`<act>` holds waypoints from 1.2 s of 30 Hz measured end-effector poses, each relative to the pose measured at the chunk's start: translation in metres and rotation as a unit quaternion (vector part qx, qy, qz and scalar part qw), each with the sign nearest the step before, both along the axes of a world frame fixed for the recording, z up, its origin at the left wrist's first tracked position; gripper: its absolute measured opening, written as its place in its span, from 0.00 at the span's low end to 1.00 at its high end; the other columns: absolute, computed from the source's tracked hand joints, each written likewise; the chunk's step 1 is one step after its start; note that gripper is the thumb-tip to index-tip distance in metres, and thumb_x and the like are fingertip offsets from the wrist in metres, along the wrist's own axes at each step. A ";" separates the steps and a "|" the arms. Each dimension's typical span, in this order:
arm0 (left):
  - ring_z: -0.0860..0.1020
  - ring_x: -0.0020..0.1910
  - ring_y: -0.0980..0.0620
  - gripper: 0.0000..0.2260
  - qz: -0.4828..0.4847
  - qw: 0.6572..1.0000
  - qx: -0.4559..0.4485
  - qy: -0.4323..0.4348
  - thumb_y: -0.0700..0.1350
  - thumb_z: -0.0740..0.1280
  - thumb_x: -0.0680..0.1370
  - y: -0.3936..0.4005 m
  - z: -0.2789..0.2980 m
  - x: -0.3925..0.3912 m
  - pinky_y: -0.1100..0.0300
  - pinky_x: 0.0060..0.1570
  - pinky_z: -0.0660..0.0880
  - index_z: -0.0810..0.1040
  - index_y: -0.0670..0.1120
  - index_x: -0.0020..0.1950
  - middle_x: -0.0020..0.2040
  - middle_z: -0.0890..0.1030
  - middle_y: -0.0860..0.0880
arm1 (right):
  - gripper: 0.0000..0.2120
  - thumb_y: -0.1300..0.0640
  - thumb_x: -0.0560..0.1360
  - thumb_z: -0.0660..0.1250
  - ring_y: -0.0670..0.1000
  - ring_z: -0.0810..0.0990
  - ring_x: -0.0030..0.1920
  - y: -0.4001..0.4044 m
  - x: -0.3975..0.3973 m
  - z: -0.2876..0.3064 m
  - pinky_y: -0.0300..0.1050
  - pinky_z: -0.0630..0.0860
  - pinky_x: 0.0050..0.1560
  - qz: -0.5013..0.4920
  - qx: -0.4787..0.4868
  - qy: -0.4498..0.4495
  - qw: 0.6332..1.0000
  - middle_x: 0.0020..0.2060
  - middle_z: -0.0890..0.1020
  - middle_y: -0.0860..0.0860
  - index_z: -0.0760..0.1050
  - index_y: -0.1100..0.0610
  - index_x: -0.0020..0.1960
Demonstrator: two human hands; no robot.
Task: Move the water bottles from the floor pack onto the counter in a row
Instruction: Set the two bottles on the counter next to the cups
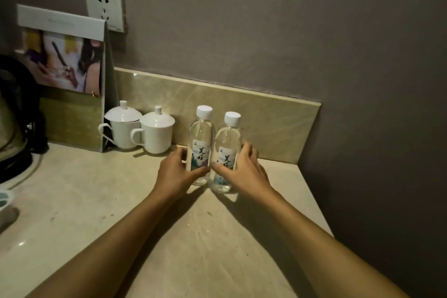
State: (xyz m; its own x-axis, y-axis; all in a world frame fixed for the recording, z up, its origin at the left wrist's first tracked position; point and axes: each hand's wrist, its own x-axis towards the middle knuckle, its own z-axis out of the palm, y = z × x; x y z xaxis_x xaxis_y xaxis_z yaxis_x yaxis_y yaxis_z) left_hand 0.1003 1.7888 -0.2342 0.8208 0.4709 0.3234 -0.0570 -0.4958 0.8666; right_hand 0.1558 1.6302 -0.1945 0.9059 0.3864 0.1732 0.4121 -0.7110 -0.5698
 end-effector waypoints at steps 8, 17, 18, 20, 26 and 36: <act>0.80 0.46 0.53 0.23 0.045 0.995 0.086 0.034 0.53 0.75 0.71 0.005 0.002 0.005 0.63 0.41 0.74 0.77 0.49 0.63 0.55 0.82 0.51 | 0.32 0.41 0.72 0.70 0.58 0.75 0.63 0.018 0.004 -0.023 0.51 0.74 0.58 -0.022 0.037 0.017 0.999 0.64 0.72 0.56 0.62 0.58 0.66; 0.80 0.51 0.50 0.21 0.134 0.985 0.104 0.023 0.55 0.74 0.72 0.012 -0.004 0.028 0.60 0.44 0.72 0.76 0.46 0.59 0.54 0.82 0.48 | 0.30 0.41 0.74 0.68 0.60 0.76 0.62 0.046 0.030 -0.026 0.52 0.76 0.57 -0.046 0.033 0.013 0.998 0.66 0.73 0.56 0.63 0.58 0.65; 0.80 0.51 0.49 0.21 0.137 0.985 0.107 0.020 0.54 0.74 0.72 0.013 -0.005 0.031 0.60 0.44 0.72 0.76 0.45 0.60 0.54 0.82 0.47 | 0.30 0.41 0.74 0.67 0.60 0.75 0.63 0.049 0.032 -0.026 0.52 0.75 0.57 -0.049 0.031 0.015 0.998 0.66 0.72 0.56 0.63 0.58 0.65; 0.78 0.53 0.48 0.23 0.149 0.981 0.121 0.025 0.54 0.73 0.73 0.016 -0.007 0.037 0.58 0.47 0.74 0.76 0.44 0.63 0.55 0.80 0.46 | 0.31 0.41 0.74 0.67 0.60 0.75 0.63 0.054 0.036 -0.026 0.52 0.74 0.57 -0.052 0.025 0.015 0.998 0.66 0.72 0.57 0.62 0.59 0.66; 0.80 0.52 0.46 0.21 0.200 0.963 0.171 0.049 0.60 0.70 0.74 0.016 -0.007 0.043 0.49 0.46 0.78 0.76 0.48 0.60 0.53 0.82 0.48 | 0.31 0.41 0.75 0.66 0.62 0.74 0.63 0.063 0.047 -0.025 0.52 0.73 0.57 -0.060 0.016 0.016 0.998 0.66 0.71 0.59 0.62 0.61 0.67; 0.79 0.51 0.42 0.19 0.236 0.957 0.148 0.081 0.58 0.70 0.74 0.010 0.001 0.045 0.51 0.44 0.75 0.74 0.46 0.55 0.50 0.82 0.45 | 0.31 0.39 0.74 0.66 0.63 0.76 0.61 0.072 0.052 -0.021 0.53 0.74 0.54 -0.069 -0.003 0.019 0.997 0.64 0.73 0.59 0.63 0.61 0.64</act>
